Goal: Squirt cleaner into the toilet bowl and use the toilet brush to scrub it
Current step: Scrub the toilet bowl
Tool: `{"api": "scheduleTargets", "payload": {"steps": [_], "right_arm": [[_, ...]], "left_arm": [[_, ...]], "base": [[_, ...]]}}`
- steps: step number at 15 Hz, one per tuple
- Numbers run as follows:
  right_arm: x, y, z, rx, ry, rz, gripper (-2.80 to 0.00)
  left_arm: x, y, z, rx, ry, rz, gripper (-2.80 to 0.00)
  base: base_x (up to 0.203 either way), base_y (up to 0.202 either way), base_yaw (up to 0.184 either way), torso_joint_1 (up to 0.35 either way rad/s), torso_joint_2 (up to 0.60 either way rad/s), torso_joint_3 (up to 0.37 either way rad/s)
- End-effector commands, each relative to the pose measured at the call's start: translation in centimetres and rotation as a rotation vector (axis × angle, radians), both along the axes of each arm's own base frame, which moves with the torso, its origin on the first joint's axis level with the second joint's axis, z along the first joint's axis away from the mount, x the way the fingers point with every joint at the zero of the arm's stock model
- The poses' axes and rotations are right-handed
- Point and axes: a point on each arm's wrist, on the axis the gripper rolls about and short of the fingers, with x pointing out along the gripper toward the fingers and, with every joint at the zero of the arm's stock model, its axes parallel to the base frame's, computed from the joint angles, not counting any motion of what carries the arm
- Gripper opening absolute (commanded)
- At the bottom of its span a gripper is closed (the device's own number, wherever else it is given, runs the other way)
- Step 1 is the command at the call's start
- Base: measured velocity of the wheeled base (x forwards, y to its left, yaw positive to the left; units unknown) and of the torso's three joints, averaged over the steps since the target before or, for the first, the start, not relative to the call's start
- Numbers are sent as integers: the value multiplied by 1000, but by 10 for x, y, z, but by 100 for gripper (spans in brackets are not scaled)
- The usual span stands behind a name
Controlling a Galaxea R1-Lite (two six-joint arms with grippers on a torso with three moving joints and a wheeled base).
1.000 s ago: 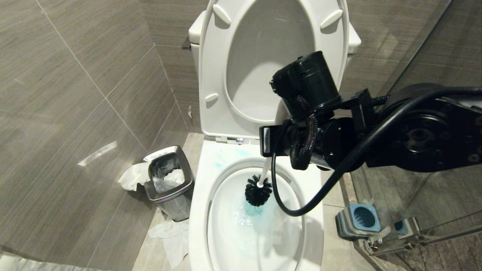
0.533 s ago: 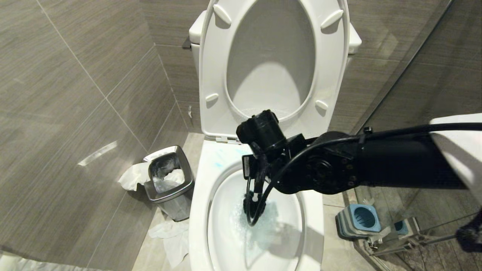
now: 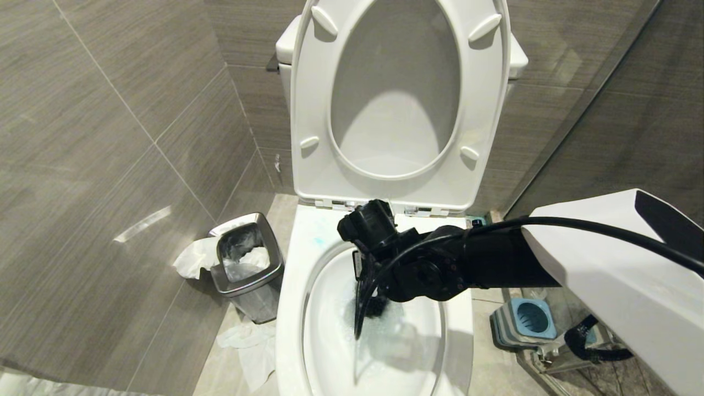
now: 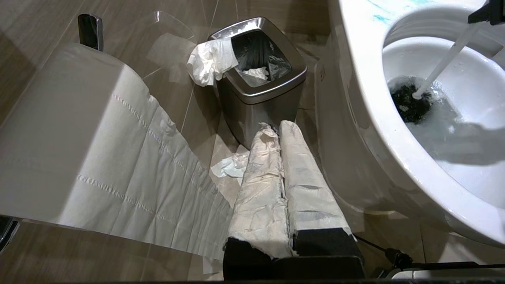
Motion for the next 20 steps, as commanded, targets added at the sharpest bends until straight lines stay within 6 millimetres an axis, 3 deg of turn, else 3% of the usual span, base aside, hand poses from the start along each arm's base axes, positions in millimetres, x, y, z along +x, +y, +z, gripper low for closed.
{"api": "scheduleTargets", "payload": {"steps": [1,3,5,7,10,12,15,17,20], "right_arm": [[-12,-1,28,35,-42,14,-280],[-37,-10,75,83,-89,41,-280],[-81,-26,126,125,-99,80,-280],[-115,-45,157,151,-82,98,-280],[-140,-63,185,164,-90,101,-280],[-144,-65,190,161,-95,97,-280],[-140,-59,182,139,-84,89,-280],[-134,-52,171,136,-67,60,-280],[-111,-36,139,112,-13,-4,-280]], "left_arm": [[0,0,0,0,0,1,-280],[0,0,0,0,0,1,-280],[0,0,0,0,0,0,-280],[0,0,0,-1,1,1,-280],[0,0,0,-1,1,1,-280],[0,0,0,-1,1,1,-280],[0,0,0,-1,1,1,-280],[0,0,0,-1,1,1,-280],[0,0,0,-1,1,1,-280]], "base": [[0,0,0,0,0,0],[0,0,0,0,0,0],[0,0,0,0,0,0],[0,0,0,0,0,0],[0,0,0,0,0,0],[0,0,0,0,0,0],[0,0,0,0,0,0],[0,0,0,0,0,0],[0,0,0,0,0,0]]}}
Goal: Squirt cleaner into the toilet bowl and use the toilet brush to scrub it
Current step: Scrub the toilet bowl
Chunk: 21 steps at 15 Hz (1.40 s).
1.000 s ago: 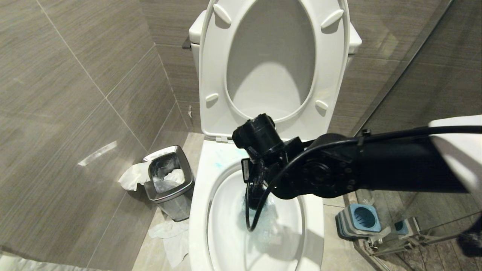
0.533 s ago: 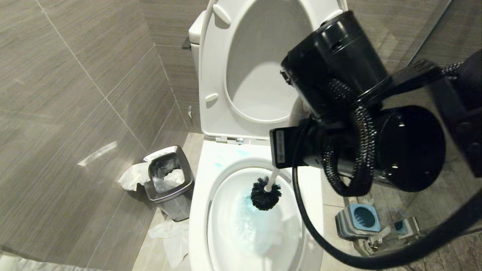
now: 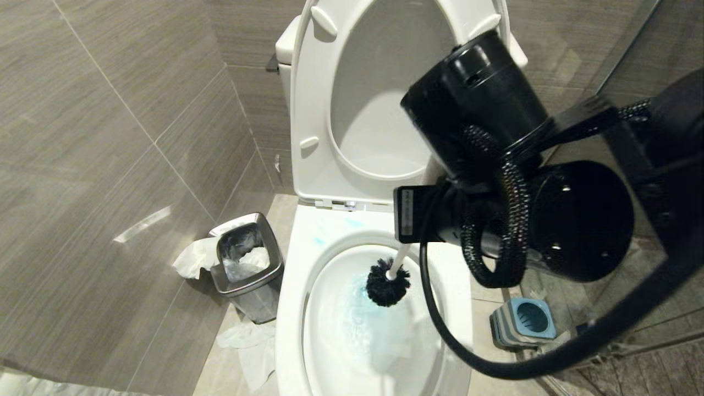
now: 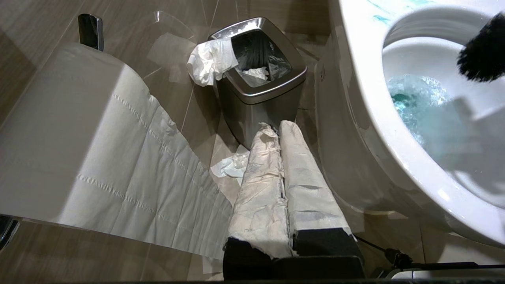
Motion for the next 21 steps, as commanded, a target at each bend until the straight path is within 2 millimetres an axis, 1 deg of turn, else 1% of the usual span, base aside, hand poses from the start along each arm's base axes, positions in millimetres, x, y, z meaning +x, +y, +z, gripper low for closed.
{"api": "scheduleTargets", "payload": {"steps": [1,4,6,7,9,11,13,14,15,16,18,21], "right_arm": [[25,19,-38,-50,65,-52,-280],[59,40,-86,-63,104,-108,-280],[81,49,-114,-65,107,-136,-280],[89,53,-127,-70,112,-146,-280],[107,60,-149,-69,114,-168,-280],[124,64,-166,-66,113,-190,-280],[132,67,-179,-70,119,-203,-280],[132,67,-178,-62,117,-206,-280],[131,67,-169,-42,104,-206,-280],[127,66,-154,-15,84,-201,-280],[111,60,-113,42,40,-177,-280],[64,43,-49,110,11,-128,-280]], "left_arm": [[0,0,0,0,0,0,-280],[0,0,0,0,0,0,-280],[0,0,0,0,0,0,-280],[0,0,0,0,0,0,-280],[0,0,0,0,0,1,-280],[0,0,0,0,0,0,-280],[0,0,0,0,0,0,-280],[0,0,0,0,0,0,-280],[0,0,0,0,0,0,-280],[0,0,0,0,0,0,-280],[0,0,0,0,0,0,-280],[0,0,0,0,0,0,-280]], "base": [[0,0,0,0,0,0],[0,0,0,0,0,0],[0,0,0,0,0,0],[0,0,0,0,0,0],[0,0,0,0,0,0],[0,0,0,0,0,0],[0,0,0,0,0,0],[0,0,0,0,0,0],[0,0,0,0,0,0],[0,0,0,0,0,0],[0,0,0,0,0,0],[0,0,0,0,0,0]]}}
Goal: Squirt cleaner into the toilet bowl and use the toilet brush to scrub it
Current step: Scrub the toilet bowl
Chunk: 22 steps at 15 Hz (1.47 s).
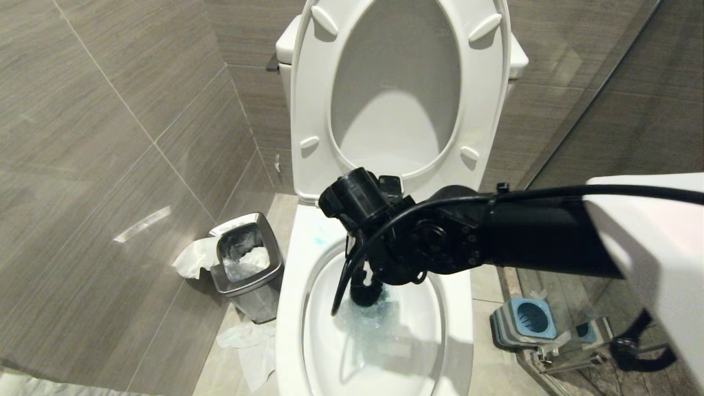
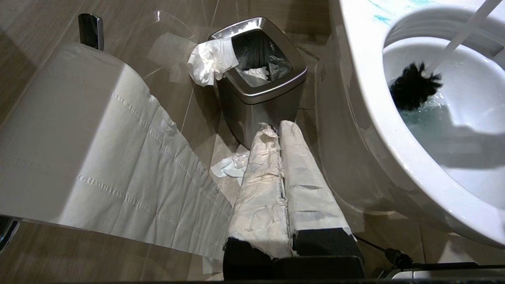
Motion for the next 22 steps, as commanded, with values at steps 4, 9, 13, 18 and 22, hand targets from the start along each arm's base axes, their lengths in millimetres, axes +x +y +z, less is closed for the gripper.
{"api": "scheduleTargets", "payload": {"steps": [4,9,13,18,22], "right_arm": [[-88,-50,107,108,-43,69,-280],[-113,-80,144,54,-53,116,-280],[-113,-79,150,8,-79,153,-280],[-113,-79,151,10,-78,155,-280],[-117,-79,152,14,-81,167,-280]], "left_arm": [[0,0,0,0,0,0,-280],[0,0,0,0,0,0,-280],[0,0,0,0,0,0,-280],[0,0,0,0,0,0,-280],[0,0,0,0,0,0,-280]], "base": [[0,0,0,0,0,0],[0,0,0,0,0,0],[0,0,0,0,0,0],[0,0,0,0,0,0],[0,0,0,0,0,0]]}}
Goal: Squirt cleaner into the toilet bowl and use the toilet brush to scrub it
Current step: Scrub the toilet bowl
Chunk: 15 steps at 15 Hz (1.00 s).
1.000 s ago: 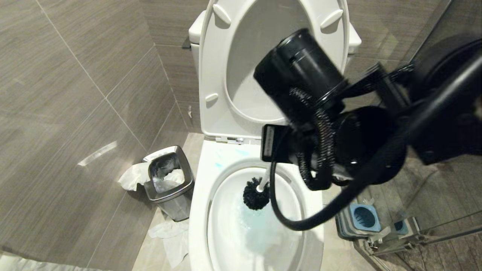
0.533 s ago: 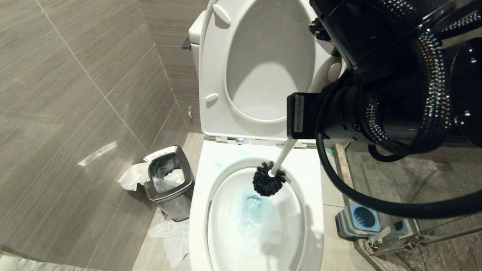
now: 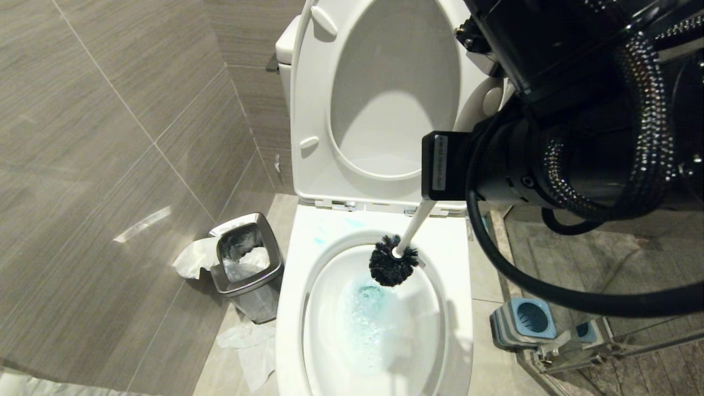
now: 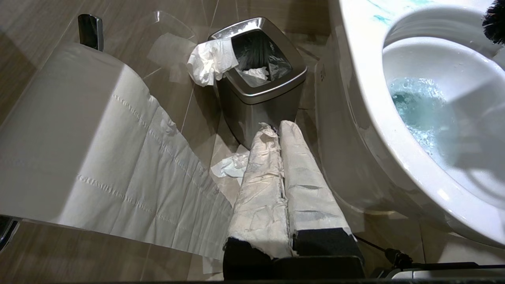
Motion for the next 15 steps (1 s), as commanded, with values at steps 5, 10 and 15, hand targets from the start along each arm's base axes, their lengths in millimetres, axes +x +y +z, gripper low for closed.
{"api": "scheduleTargets", "payload": {"steps": [5,10,15], "right_arm": [[-6,3,0,0,2,20,-280],[-6,2,0,-9,4,33,-280],[24,33,-43,-94,82,12,-280]], "left_arm": [[0,0,0,0,0,0,-280],[0,0,0,0,0,0,-280],[0,0,0,0,0,0,-280]], "base": [[0,0,0,0,0,0],[0,0,0,0,0,0],[0,0,0,0,0,0]]}}
